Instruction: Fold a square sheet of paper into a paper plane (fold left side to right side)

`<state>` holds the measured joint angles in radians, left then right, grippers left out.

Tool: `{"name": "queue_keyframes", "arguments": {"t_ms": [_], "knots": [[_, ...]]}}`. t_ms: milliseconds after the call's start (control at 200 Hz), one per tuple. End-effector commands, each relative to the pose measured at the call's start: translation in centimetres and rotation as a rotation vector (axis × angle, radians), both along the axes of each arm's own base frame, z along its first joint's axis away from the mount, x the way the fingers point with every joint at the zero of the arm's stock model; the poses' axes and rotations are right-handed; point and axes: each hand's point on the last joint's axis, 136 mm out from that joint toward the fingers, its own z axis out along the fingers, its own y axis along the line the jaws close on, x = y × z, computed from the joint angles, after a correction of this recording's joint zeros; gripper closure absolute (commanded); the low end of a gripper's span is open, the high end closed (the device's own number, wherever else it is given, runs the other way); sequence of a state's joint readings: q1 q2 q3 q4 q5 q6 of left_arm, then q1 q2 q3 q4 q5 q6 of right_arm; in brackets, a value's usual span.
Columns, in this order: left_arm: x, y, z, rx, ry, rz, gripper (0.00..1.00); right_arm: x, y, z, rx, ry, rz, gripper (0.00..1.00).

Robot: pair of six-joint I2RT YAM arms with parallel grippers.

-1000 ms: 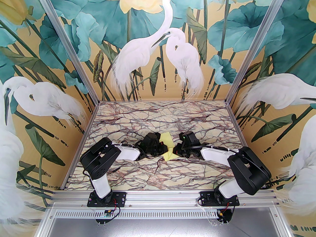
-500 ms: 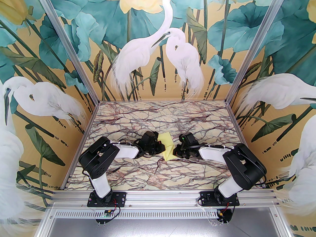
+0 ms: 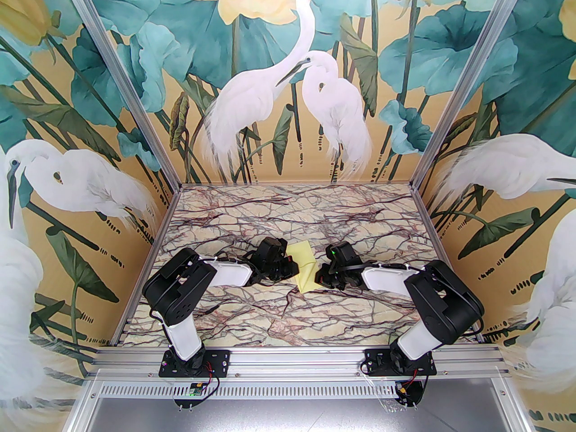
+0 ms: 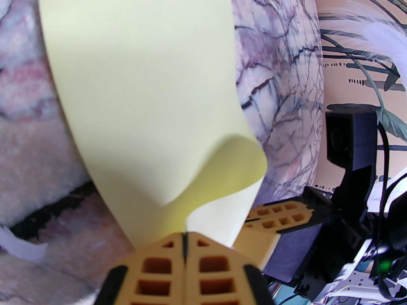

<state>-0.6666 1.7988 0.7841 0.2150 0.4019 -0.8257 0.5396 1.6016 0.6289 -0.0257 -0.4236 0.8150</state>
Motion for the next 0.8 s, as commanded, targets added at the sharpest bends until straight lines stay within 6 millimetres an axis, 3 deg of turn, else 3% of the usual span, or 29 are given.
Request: {"name": "queue_keyframes", "arguments": {"t_ms": [0,795], "knots": [[1.0,0.3,1.0,0.015,-0.042,0.009,1.0,-0.6,0.1,-0.7,-0.011,0.01,0.024,1.0],[1.2,1.5,0.7,0.079,-0.057,0.016,1.0,-0.9,0.0,-1.3,-0.023,0.027,0.02,1.0]]}}
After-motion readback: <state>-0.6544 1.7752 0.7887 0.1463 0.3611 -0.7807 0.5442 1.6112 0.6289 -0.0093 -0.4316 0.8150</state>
